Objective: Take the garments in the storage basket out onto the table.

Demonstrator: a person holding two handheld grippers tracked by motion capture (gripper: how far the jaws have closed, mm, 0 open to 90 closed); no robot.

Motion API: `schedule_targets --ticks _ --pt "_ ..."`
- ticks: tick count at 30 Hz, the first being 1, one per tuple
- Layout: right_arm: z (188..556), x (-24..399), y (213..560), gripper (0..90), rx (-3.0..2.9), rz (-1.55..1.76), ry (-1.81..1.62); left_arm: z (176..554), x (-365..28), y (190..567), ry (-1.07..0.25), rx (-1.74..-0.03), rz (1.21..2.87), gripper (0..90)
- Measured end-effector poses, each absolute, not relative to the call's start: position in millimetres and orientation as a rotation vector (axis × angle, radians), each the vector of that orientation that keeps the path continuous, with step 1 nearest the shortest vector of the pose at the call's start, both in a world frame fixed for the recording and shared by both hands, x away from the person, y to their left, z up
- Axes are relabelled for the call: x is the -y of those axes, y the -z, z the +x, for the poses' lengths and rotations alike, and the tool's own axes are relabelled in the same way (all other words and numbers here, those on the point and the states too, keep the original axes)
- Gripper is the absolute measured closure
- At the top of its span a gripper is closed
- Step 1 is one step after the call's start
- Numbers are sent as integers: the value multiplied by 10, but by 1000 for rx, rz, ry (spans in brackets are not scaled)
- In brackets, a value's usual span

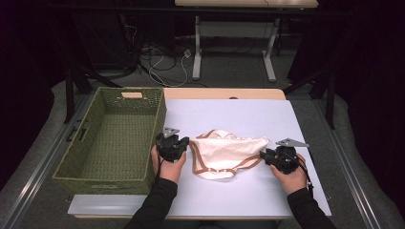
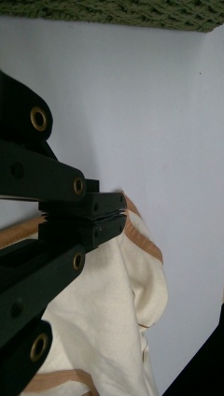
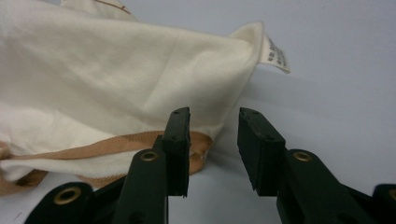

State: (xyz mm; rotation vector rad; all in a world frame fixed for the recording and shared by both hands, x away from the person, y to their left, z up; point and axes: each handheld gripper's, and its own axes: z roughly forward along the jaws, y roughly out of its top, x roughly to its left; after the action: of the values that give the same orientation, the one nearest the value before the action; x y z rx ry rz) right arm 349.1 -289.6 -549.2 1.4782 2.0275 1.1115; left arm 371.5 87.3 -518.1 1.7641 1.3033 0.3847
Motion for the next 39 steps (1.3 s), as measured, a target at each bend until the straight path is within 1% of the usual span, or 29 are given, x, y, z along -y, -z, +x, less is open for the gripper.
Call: schedule_targets --ticks 5,7,8,9,10,11,12,19,25,31,39 --pt "3520 2845 5553 689 -2068 1459 -1070 3717 -871 5187 -386 -1305 1760 881" --pt "3534 2824 5583 761 -2086 1473 -1052 3718 -873 5186 -387 -1304 1759 881" --pt "3534 2824 5583 761 -2086 1473 -1052 3718 -876 5182 -384 -1304 1762 881" --pt "3538 2811 5600 819 -2103 1458 -1017 3719 -875 5184 -387 -1304 1759 881" --pt "3534 2803 5599 858 -2107 1459 -1027 3719 -876 5183 -389 -1305 1757 881" --pt "3534 2803 5599 858 -2107 1459 -1027 3719 -878 5183 -389 -1305 1756 881" --pt "3527 2805 5572 879 -2111 1466 -1038 3719 -881 5181 -386 -1305 1758 881" --pt "3462 2874 5439 885 -2087 1452 -1093 3712 -881 5176 -388 -1301 1751 881" --pt "3374 3035 5230 886 -2017 1455 -1158 3707 -875 5171 -382 -1296 1751 881" --pt "3330 3184 5092 886 -1956 1476 -1208 3706 -843 5162 -354 -1285 1750 881" --pt "3303 3275 4951 887 -1894 1448 -1225 3674 -753 5145 -318 -1248 1759 881"
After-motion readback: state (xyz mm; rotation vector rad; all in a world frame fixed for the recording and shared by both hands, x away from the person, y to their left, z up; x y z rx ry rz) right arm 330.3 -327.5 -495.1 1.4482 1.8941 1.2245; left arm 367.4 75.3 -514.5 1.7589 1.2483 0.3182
